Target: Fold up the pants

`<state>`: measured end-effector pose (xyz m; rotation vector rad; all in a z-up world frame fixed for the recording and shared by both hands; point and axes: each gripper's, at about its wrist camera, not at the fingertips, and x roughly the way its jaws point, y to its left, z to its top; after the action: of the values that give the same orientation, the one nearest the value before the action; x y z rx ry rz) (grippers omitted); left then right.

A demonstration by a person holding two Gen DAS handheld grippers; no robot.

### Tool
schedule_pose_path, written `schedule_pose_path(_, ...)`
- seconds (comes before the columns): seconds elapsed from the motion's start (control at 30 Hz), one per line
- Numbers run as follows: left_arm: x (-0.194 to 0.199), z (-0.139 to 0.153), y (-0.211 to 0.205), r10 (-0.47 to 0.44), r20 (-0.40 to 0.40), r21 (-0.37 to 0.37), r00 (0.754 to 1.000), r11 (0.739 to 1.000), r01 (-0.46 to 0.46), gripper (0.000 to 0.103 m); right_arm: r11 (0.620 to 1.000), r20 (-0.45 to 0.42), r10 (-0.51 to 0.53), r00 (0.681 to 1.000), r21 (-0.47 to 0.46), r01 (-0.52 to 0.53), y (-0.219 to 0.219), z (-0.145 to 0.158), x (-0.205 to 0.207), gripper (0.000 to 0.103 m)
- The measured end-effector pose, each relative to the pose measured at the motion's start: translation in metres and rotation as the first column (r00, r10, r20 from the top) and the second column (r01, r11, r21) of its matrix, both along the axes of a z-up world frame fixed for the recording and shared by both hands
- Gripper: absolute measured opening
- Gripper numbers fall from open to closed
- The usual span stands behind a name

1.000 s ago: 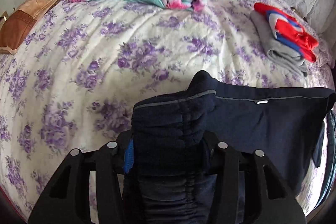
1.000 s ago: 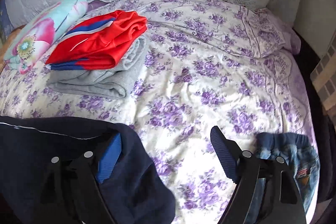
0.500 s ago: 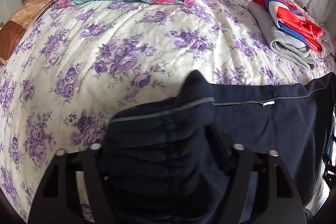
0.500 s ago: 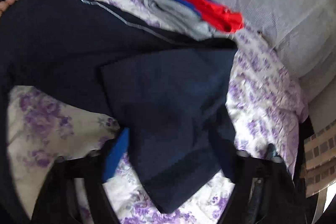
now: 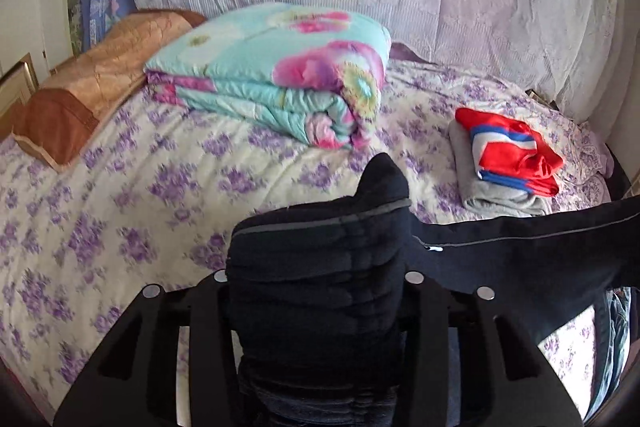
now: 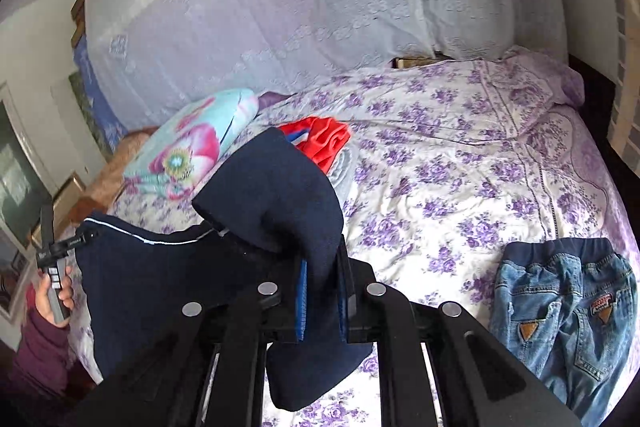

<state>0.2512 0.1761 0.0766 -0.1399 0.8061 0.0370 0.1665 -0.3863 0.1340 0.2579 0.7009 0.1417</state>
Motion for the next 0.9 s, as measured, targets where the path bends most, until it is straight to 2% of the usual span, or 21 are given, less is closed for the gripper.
schedule_pose_path(0.07,0.023,0.012,0.006,0.03,0.0,0.035,1.0,0.999,-0.03,0.04,0.999,-0.022,-0.044,0.999,0.027,0.044,-0.016,-0.001,0.008,0.012)
schedule_pose_path(0.13,0.055,0.006,0.004,0.022,-0.045,0.059,0.999,0.998,-0.019,0.042,0.995,-0.064,-0.091,0.994,0.03,0.093,-0.03,-0.017,0.023,0.012)
schedule_pose_path(0.2,0.089,-0.026,-0.009,0.015,-0.14,0.099,0.99,0.995,-0.001,0.044,0.989,-0.145,-0.14,0.979,0.018,0.144,-0.044,-0.052,0.045,0.012)
schedule_pose_path(0.3,0.127,-0.098,-0.039,-0.003,-0.301,0.192,0.954,0.979,0.064,0.048,0.981,-0.267,-0.195,0.944,-0.059,0.186,-0.057,-0.13,0.084,0.013)
schedule_pose_path(0.37,0.138,-0.132,-0.052,0.033,-0.332,0.258,0.943,0.964,0.057,0.057,0.975,-0.318,-0.223,0.921,-0.093,0.204,-0.062,-0.176,0.097,0.013)
schedule_pose_path(0.4,0.138,-0.134,-0.056,0.052,-0.295,0.293,0.954,0.955,0.039,0.066,0.972,-0.328,-0.233,0.916,-0.112,0.207,-0.061,-0.189,0.101,0.013)
schedule_pose_path(0.43,0.137,-0.131,-0.057,0.058,-0.265,0.311,0.962,0.95,0.028,0.071,0.971,-0.318,-0.233,0.919,-0.126,0.203,-0.059,-0.195,0.103,0.013)
schedule_pose_path(0.47,0.137,-0.127,-0.055,0.055,-0.259,0.299,0.964,0.954,0.026,0.071,0.971,-0.305,-0.23,0.924,-0.131,0.198,-0.056,-0.194,0.104,0.013)
schedule_pose_path(0.53,0.133,-0.114,-0.046,0.059,-0.236,0.265,0.97,0.964,0.006,0.07,0.973,-0.259,-0.222,0.94,-0.12,0.196,-0.054,-0.179,0.102,0.012)
schedule_pose_path(0.6,0.125,-0.093,-0.035,0.043,-0.173,0.202,0.984,0.979,-0.008,0.07,0.975,-0.211,-0.217,0.953,-0.09,0.202,-0.061,-0.161,0.1,0.013)
schedule_pose_path(0.67,0.123,-0.086,-0.035,0.042,-0.14,0.204,0.989,0.979,-0.013,0.07,0.971,-0.196,-0.24,0.951,-0.072,0.23,-0.072,-0.153,0.1,0.013)
schedule_pose_path(0.73,0.126,-0.099,-0.038,0.047,-0.172,0.229,0.984,0.973,-0.006,0.07,0.958,-0.214,-0.285,0.934,-0.072,0.276,-0.083,-0.163,0.104,0.013)
schedule_pose_path(0.83,0.135,-0.132,-0.043,0.073,-0.236,0.276,0.969,0.961,-0.005,0.07,0.949,-0.304,-0.315,0.899,-0.089,0.303,-0.093,-0.2,0.113,0.014)
schedule_pose_path(0.9,0.134,-0.133,-0.046,0.077,-0.211,0.286,0.974,0.958,-0.014,0.069,0.949,-0.287,-0.314,0.905,-0.099,0.298,-0.092,-0.204,0.112,0.014)
